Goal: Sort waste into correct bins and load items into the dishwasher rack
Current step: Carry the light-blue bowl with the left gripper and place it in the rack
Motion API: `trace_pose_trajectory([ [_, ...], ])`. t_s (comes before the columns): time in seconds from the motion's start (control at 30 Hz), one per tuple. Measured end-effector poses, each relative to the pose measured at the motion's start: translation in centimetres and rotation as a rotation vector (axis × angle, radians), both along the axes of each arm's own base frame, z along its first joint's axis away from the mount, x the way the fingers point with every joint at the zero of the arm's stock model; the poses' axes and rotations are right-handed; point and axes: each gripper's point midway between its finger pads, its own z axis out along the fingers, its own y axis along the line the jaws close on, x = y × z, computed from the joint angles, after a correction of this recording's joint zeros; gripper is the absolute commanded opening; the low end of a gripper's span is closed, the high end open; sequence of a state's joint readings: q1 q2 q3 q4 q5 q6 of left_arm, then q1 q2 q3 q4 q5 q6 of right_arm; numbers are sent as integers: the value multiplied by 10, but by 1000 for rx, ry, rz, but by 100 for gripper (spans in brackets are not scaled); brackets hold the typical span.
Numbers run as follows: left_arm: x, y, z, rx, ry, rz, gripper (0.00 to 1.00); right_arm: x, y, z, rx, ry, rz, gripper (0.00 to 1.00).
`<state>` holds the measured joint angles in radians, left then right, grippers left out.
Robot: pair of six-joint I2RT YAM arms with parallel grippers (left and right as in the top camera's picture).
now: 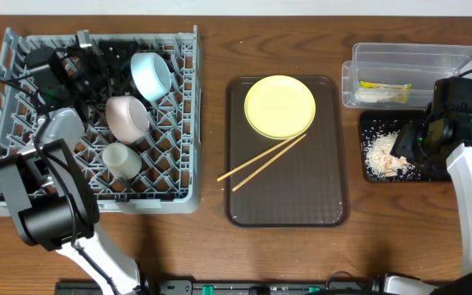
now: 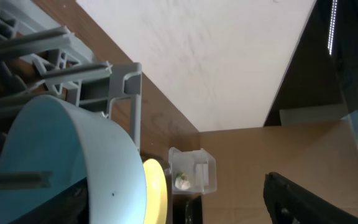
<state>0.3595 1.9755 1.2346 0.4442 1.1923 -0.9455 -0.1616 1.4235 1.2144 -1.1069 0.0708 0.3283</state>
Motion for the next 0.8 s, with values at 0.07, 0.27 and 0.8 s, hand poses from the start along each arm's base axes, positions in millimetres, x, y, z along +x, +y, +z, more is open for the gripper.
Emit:
trace_pose_trajectory([
  [0.07,0,4,1,4,6,16,88,0,0,0,0,0,0,59],
  [0.27,-7,33,-13,47,96,122,89,-1,0,0,1,4,0,59],
  [0.8,-24,81,5,262,18,244,91,-1,0,0,1,3,0,59],
])
